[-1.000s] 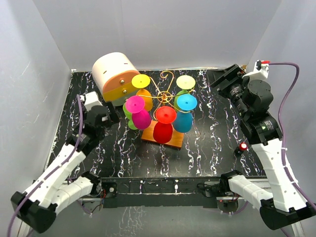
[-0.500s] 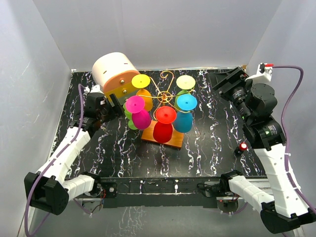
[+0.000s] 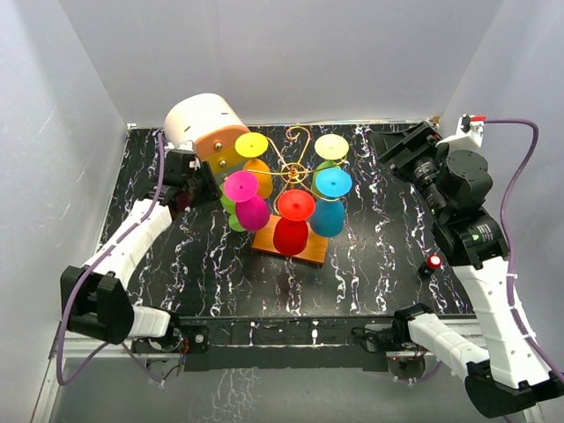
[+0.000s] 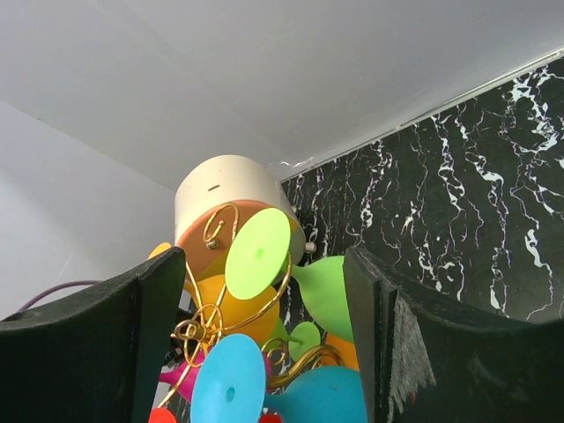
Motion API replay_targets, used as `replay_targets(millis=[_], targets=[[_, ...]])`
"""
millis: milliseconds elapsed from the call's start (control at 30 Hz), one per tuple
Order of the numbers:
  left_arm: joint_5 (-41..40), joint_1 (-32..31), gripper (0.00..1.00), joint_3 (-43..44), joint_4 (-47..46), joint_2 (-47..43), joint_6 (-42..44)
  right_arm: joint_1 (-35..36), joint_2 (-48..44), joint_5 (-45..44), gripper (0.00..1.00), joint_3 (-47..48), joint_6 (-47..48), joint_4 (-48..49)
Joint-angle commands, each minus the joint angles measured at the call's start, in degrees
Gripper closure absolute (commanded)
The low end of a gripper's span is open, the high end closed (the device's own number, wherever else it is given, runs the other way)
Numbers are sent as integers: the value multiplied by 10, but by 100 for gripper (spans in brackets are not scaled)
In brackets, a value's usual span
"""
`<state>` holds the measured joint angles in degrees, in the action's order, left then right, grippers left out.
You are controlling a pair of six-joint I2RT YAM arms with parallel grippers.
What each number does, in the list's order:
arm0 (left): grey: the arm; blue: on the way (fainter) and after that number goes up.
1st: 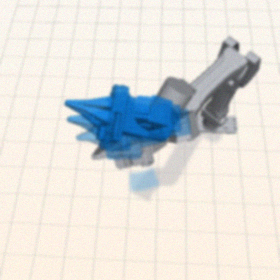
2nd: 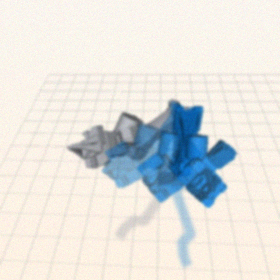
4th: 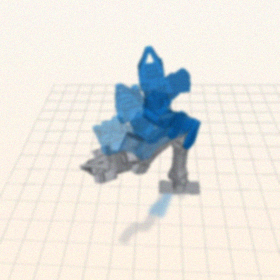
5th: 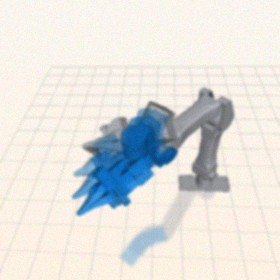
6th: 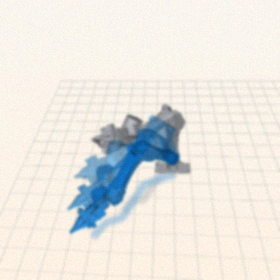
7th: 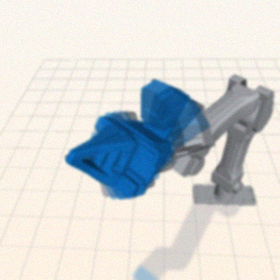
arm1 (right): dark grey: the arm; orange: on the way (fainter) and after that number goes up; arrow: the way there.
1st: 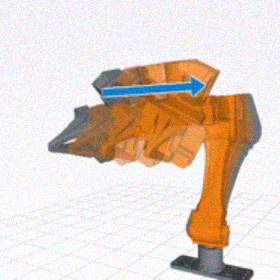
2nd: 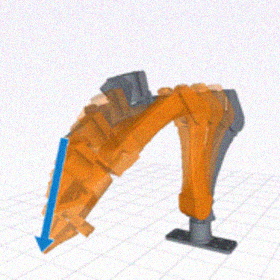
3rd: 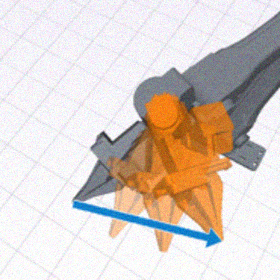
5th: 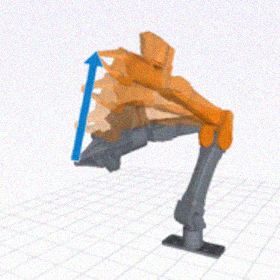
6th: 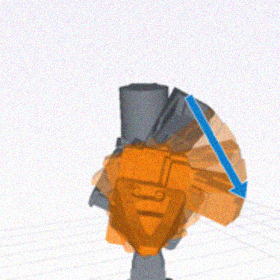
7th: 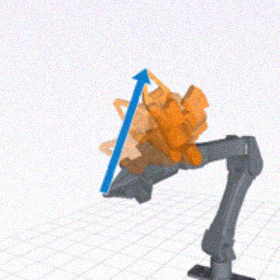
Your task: Place the wine glass upside down on the wine glass rack
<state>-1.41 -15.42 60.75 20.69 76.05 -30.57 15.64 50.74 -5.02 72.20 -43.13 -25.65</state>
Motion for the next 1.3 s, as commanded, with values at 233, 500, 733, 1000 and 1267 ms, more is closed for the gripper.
replay_targets(millis=[233, 500, 733, 1000, 1267], targets=[[30, 8, 84, 78, 92, 44, 84, 0, -22, -1, 30, 1, 1, 37], [52, 8, 85, 101, 131, 79, 109, 0, -29, 18, 30, -4, -1, 45], [52, 8, 100, 108, 138, 80, 110, 0, -25, 40, 31, -3, 0, 51], [-61, 8, 100, 146, 198, 2, 125, 0, 13, 142, 34, 18, -2, 80], [-174, 8, 100, 205, 255, -82, 124, 0, 49, 230, 37, 30, -78, 183]])
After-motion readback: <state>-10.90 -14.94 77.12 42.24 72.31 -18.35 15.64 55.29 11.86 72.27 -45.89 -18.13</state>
